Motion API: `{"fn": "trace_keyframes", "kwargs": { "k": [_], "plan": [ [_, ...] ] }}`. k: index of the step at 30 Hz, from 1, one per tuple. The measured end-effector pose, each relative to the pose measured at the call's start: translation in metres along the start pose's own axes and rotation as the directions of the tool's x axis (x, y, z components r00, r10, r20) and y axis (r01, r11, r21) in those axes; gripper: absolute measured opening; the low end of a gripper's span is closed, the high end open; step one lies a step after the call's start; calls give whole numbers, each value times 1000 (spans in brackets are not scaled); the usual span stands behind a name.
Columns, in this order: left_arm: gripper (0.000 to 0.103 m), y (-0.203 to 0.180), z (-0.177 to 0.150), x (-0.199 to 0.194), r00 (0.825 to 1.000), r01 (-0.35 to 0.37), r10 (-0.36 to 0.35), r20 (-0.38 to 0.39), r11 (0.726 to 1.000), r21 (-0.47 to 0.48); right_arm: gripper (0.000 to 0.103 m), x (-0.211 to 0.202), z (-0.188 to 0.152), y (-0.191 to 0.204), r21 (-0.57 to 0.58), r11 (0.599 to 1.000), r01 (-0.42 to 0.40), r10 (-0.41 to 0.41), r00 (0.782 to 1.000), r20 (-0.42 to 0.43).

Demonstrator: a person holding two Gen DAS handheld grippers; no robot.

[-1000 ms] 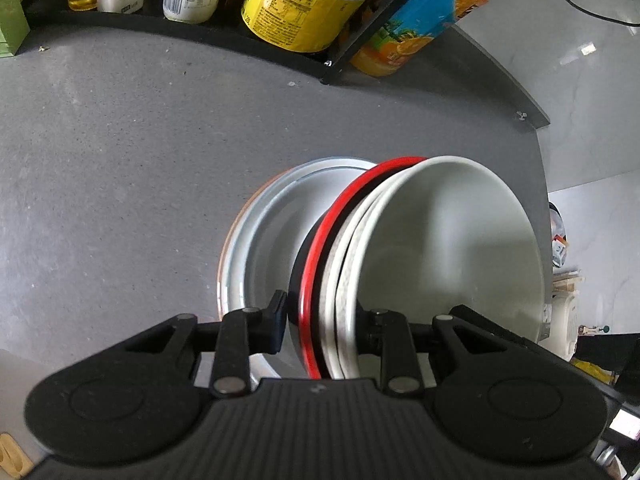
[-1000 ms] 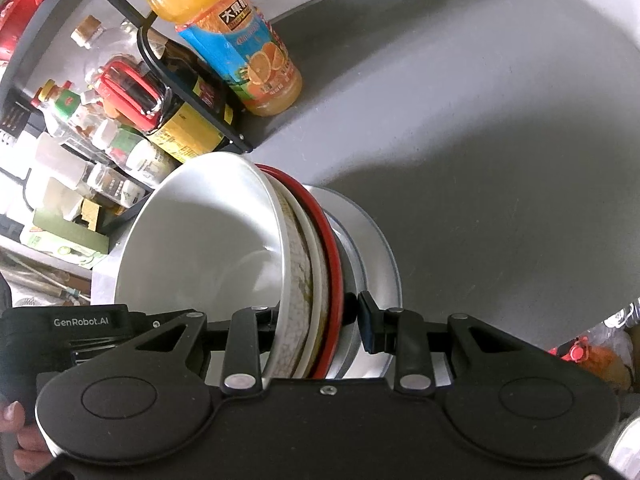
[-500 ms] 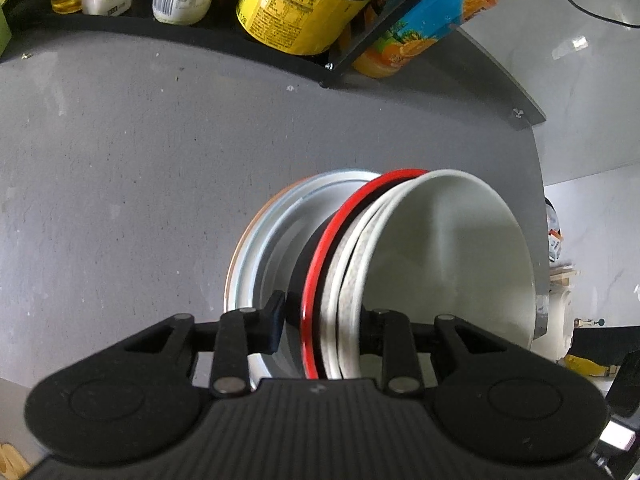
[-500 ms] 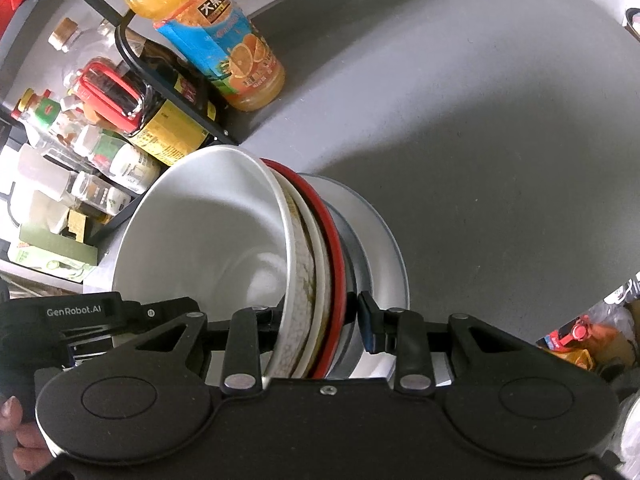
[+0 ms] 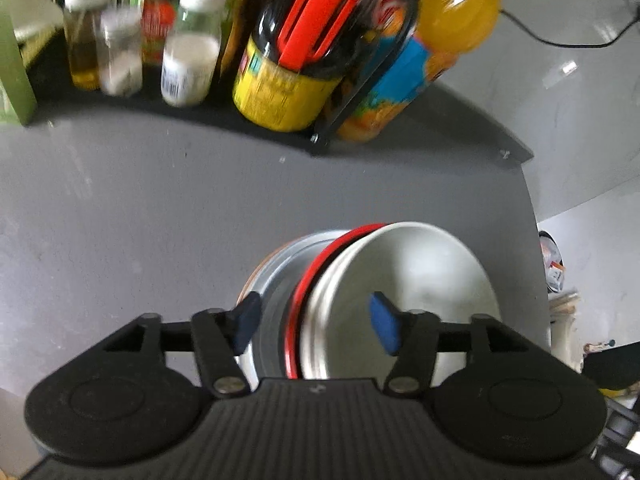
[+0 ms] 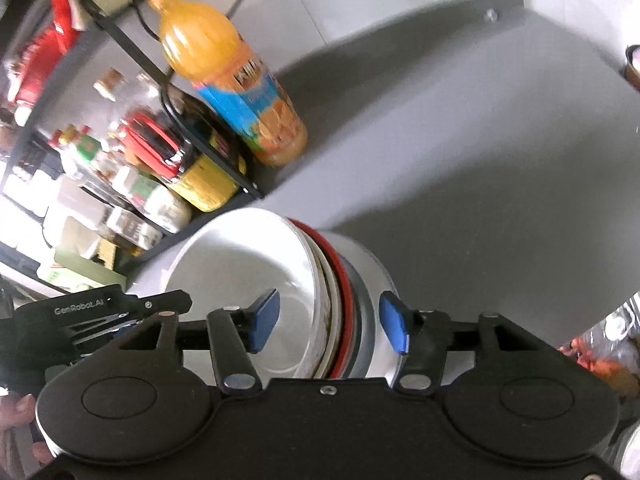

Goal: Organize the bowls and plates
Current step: 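Open both grippers and release the red bowl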

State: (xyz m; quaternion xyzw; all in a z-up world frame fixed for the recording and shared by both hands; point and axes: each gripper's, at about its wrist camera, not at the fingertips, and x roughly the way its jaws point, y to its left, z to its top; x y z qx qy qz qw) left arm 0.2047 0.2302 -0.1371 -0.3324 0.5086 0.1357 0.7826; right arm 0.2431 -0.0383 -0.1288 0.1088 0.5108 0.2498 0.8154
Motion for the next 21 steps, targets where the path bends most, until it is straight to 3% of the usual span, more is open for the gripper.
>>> {"fn": "trace_keyframes", "kwargs": {
  "k": [3, 10, 13, 21],
  "plan": [
    [71, -15, -9, -12, 999, -7, 7, 33, 1000, 18, 74, -22, -3, -5, -26, 1000, -1, 2, 999, 46],
    [83, -52, -36, -45, 989, -53, 53, 140, 999, 0, 79, -72, -15, -28, -102, 995, 2, 10, 994, 113],
    [87, -72, -53, -61, 983, -68, 61, 176, 997, 33, 89, -95, -21, -42, -104, 994, 9, 7, 988, 152],
    [92, -111, -106, -95, 976, -81, 63, 209, 993, 81, 98, -144, -51, -72, -105, 994, 39, -14, 974, 227]
  ]
}}
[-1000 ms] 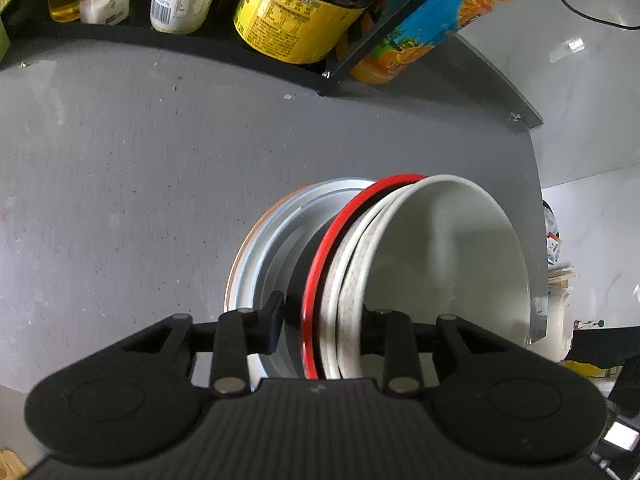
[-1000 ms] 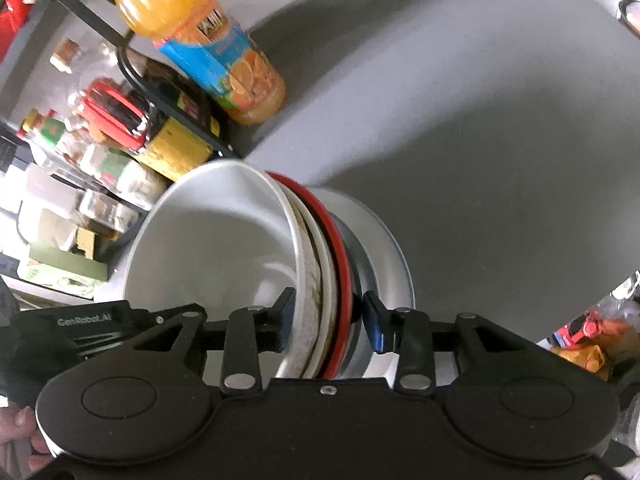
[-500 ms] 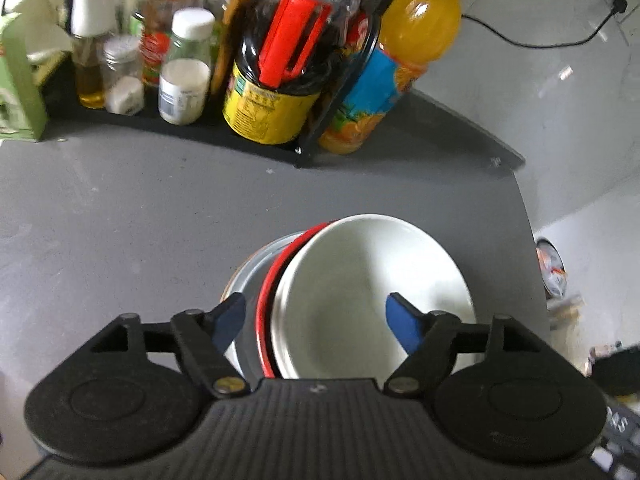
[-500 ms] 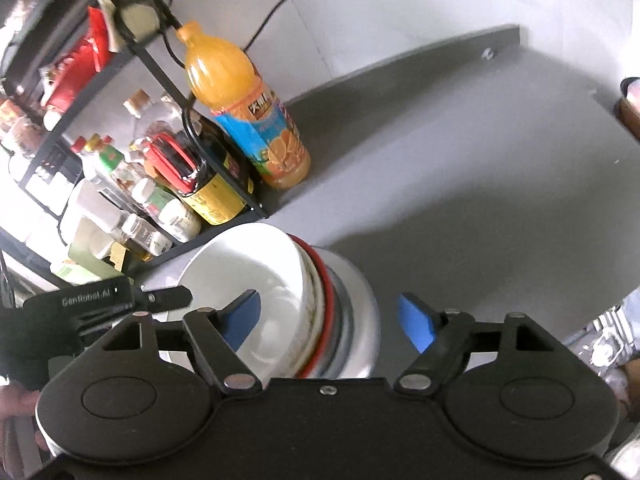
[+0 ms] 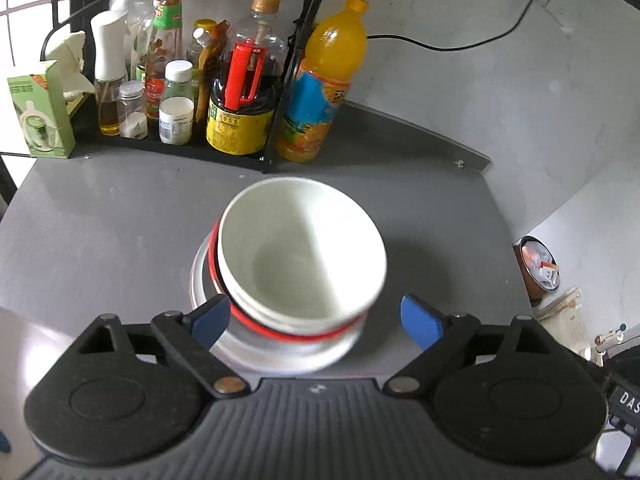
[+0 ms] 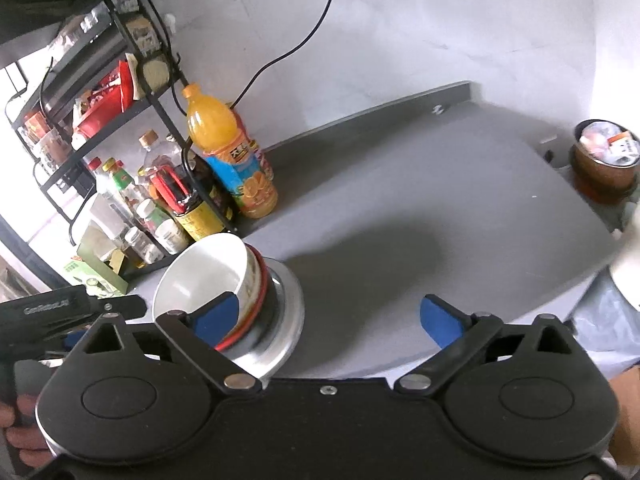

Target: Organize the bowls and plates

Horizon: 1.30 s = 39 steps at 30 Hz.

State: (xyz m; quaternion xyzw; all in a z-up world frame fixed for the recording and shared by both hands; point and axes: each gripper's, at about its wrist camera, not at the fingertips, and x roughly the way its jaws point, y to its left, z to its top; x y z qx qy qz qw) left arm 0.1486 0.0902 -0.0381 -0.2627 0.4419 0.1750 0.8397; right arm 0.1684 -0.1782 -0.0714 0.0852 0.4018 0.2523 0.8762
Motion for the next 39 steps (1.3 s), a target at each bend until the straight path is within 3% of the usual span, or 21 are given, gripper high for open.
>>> {"fn": "trace_keyframes", "kwargs": {
  "k": [13, 30, 39],
  "plan": [
    [102, -6, -47, -61, 997, -40, 35, 66, 995, 90, 103, -56, -29, -2, -21, 997, 73, -71, 994, 80],
    [102, 59, -65, -121, 997, -29, 6, 79, 959, 282, 103, -107, -82, 93, -6, 982, 188, -184, 969, 162],
    [102, 93, -72, -141, 997, -19, -4, 72, 951, 307, 103, -115, -109, 133, -9, 980, 198, -194, 968, 160]
  ]
}}
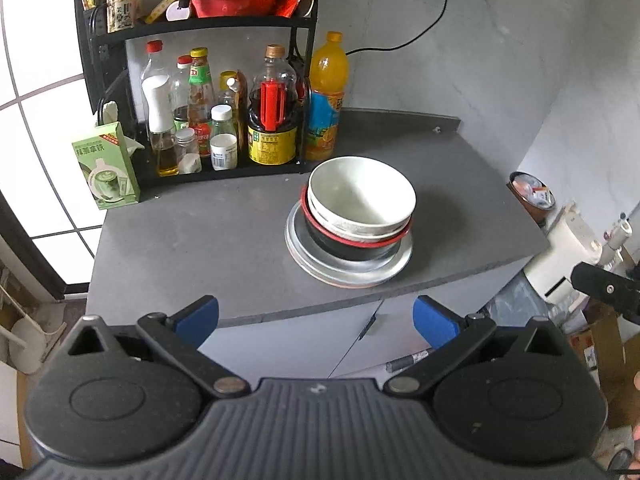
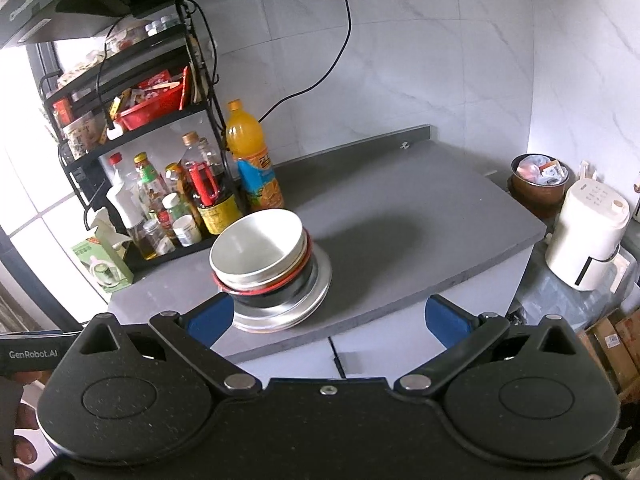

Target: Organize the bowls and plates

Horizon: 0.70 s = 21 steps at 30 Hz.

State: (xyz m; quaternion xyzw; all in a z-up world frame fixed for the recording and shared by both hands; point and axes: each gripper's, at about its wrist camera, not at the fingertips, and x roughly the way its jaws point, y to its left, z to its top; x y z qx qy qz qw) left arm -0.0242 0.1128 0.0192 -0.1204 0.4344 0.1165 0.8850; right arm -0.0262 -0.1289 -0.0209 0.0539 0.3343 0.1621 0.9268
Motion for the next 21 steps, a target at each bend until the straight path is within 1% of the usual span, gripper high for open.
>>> {"fn": "trace_keyframes", "kwargs": {
  "k": [8, 10, 14, 17, 21],
  "plan": [
    [102, 13, -9, -17, 1000, 25, -25, 13, 999, 29, 103, -17, -15, 16, -6, 1000, 19, -19, 1000, 10],
    [102, 15, -10, -19, 999, 37, -37, 11, 999, 31, 103, -21, -18, 18, 3, 1000, 11, -11, 1000, 16],
    [102, 17, -12, -27, 998, 56, -57, 22, 997, 46, 103, -27, -21, 20, 2, 1000, 26, -27, 999, 24],
    [102, 17, -14, -30, 998, 67, -68, 15, 997, 43, 103, -30, -23, 22, 0, 999, 35, -35, 999, 25],
    [102, 15, -18, -34, 998, 53, -55, 20, 996, 64, 103, -32, -25, 22, -2, 999, 49, -49, 999, 22]
  ]
}}
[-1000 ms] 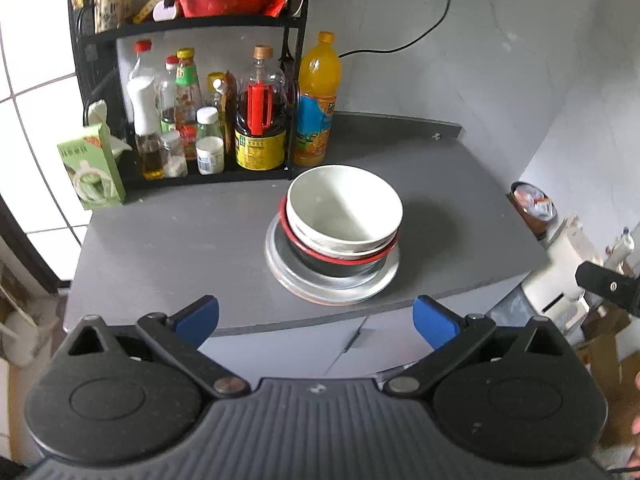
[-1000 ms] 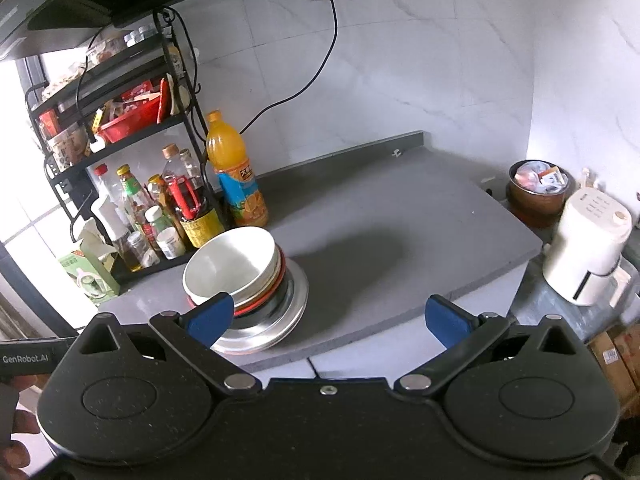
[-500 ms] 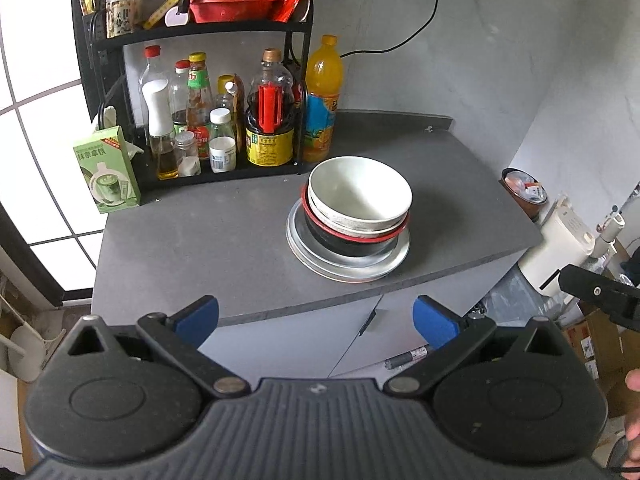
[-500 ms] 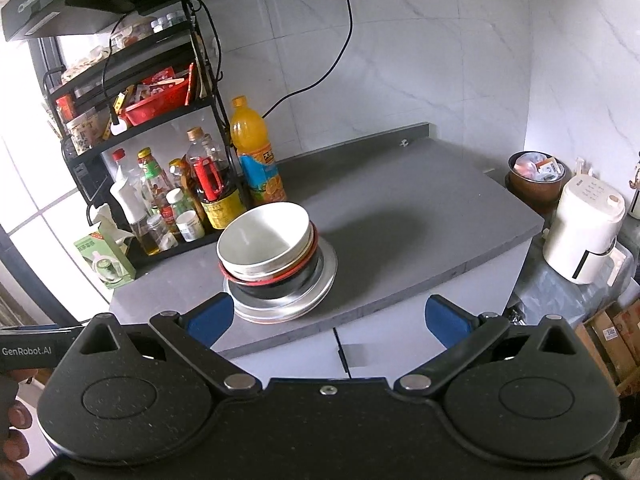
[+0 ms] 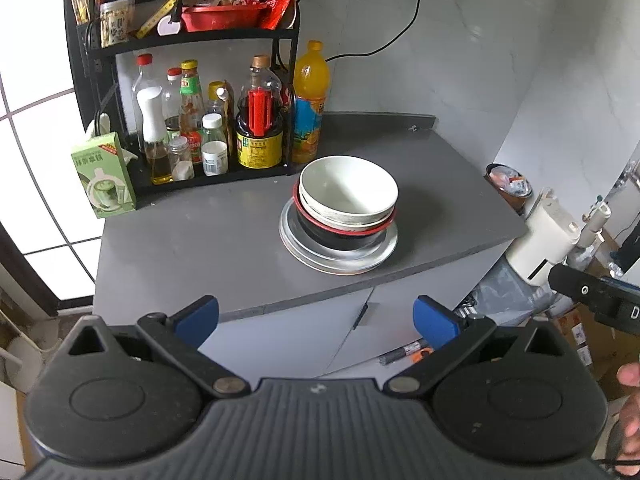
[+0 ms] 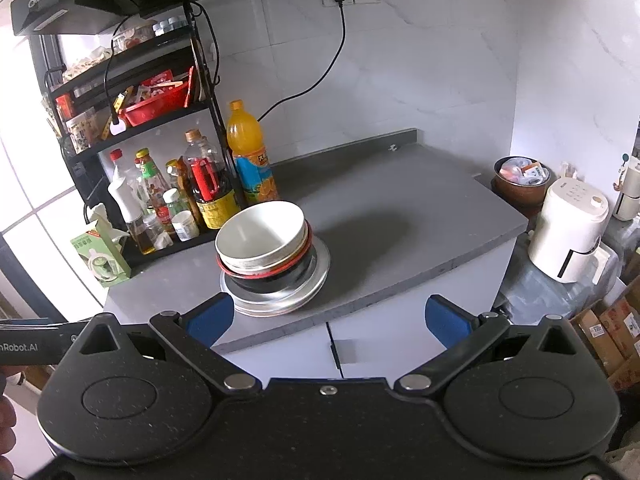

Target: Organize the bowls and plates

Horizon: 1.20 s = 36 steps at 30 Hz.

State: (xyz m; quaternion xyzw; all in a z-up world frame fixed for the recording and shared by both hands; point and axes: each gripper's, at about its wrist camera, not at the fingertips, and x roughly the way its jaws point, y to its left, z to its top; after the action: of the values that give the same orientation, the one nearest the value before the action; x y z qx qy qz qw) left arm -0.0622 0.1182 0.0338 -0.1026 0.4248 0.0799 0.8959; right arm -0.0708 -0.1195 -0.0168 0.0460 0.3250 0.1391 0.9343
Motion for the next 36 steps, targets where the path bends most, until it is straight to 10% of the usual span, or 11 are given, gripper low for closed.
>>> {"fn": "trace_keyframes", "kwargs": {
  "k": [36],
  "plan": [
    [102, 1, -21, -2, 999, 32, -32, -17, 999, 34, 103, -23, -26, -5, 22, 998, 60, -60, 998, -8]
  ]
}}
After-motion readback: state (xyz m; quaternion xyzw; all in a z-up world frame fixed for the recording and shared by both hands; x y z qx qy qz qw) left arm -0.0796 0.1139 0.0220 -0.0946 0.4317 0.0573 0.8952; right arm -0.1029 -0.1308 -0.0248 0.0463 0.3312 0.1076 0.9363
